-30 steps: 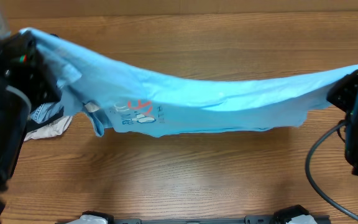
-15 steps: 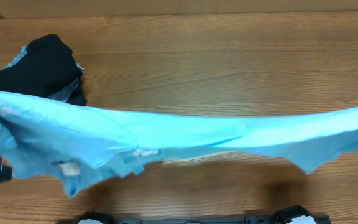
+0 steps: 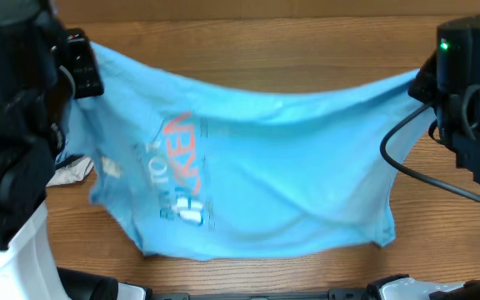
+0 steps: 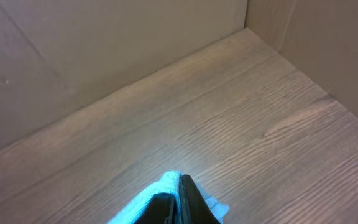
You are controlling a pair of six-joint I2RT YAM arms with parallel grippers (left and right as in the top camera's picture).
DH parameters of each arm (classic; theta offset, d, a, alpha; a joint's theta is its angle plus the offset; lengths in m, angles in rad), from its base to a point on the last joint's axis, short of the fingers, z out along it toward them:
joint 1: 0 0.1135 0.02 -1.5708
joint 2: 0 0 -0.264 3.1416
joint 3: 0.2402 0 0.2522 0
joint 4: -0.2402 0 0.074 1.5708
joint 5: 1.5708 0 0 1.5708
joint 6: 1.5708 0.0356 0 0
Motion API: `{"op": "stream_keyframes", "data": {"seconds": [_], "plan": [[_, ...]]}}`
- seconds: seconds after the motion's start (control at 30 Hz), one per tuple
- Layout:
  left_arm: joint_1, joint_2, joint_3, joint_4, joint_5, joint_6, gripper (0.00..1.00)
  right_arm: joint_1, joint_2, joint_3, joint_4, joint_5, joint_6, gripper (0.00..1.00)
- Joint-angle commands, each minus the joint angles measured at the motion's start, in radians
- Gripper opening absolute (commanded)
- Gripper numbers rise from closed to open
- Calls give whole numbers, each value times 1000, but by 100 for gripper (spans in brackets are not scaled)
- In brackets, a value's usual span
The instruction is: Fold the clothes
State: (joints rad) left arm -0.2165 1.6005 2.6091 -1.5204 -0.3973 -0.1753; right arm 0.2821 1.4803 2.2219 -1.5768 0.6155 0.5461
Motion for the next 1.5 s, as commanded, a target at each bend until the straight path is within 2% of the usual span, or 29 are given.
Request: {"op": "stream_keyframes", "data": {"seconds": [0.0, 0.13, 0.33, 0.57, 0.73, 0.87, 1.03, 1.17, 1.27, 1.3, 1.33, 1.37, 1.43, 1.47], "plan": [[0, -98, 67, 19, -30, 23, 4, -3, -81, 105, 18, 107, 5, 4], [0, -225, 121, 35, -44, 23, 4, -3, -173, 183, 69, 118, 0, 4], [0, -376, 122, 30, -85, 23, 4, -3, -282, 188, 90, 151, -43, 4], [0, -389, 120, 27, -47, 22, 4, -3, -299, 188, 69, 119, -45, 4], [0, -336, 81, 25, -46, 21, 4, -3, -281, 163, 37, 53, -45, 4], [0, -229, 15, 34, 5, 18, 4, -3, -224, 101, 8, 5, -43, 4], [0, 35, 4, 37, 61, 26, 4, -8, -60, -70, 48, -8, -21, 4], [0, 304, 4, 94, 96, 58, 6, -96, 151, -178, 180, -22, -23, 4], [0, 462, 4, 207, 102, 78, 10, -185, 318, -200, 355, -146, -108, 5], [2, 519, 4, 272, 101, 79, 23, -218, 382, -200, 444, -192, -155, 19], [6, 565, 4, 325, 98, 79, 41, -241, 422, -200, 509, -233, -209, 52], [9, 585, 4, 352, 91, 79, 50, -261, 450, -198, 550, -269, -260, 68], [24, 594, 6, 366, 33, 84, 84, -324, 469, -197, 552, -315, -287, 79], [35, 581, 8, 363, 12, 98, 91, -356, 459, -195, 536, -368, -285, 82]]}}
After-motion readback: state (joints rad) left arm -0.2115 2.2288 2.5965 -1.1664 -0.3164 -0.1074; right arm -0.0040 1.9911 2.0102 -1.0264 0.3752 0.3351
